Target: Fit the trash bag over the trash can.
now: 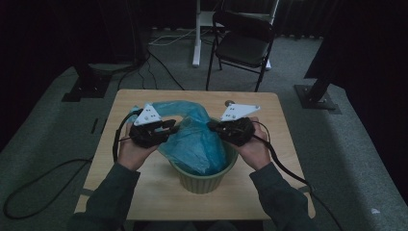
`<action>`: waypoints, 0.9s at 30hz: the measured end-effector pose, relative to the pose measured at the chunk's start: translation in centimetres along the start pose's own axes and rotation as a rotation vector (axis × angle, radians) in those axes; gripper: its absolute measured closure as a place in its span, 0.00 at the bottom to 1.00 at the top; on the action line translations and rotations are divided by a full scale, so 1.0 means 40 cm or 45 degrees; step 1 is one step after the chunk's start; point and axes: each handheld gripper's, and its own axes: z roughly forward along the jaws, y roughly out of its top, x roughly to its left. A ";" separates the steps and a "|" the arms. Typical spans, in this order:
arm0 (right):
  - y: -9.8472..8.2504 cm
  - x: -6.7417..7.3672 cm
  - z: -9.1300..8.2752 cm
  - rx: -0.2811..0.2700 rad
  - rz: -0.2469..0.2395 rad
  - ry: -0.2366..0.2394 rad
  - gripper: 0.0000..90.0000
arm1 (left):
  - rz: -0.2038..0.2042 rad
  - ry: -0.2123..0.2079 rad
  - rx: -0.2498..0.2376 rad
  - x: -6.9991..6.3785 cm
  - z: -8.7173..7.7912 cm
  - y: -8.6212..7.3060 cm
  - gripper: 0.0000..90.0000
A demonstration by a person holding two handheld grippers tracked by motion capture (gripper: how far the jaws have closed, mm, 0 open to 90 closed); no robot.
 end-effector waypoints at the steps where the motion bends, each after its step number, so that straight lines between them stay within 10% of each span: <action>1: 0.001 0.001 0.003 0.002 -0.005 0.001 1.00 | -0.010 0.008 0.005 0.005 0.004 0.002 0.78; 16: 0.015 0.012 0.012 0.003 -0.032 0.009 1.00 | -0.099 0.000 0.068 0.016 0.066 -0.005 0.55; 27: 0.007 0.009 0.012 0.017 -0.035 -0.001 1.00 | -0.061 0.083 0.116 0.012 0.076 -0.009 0.93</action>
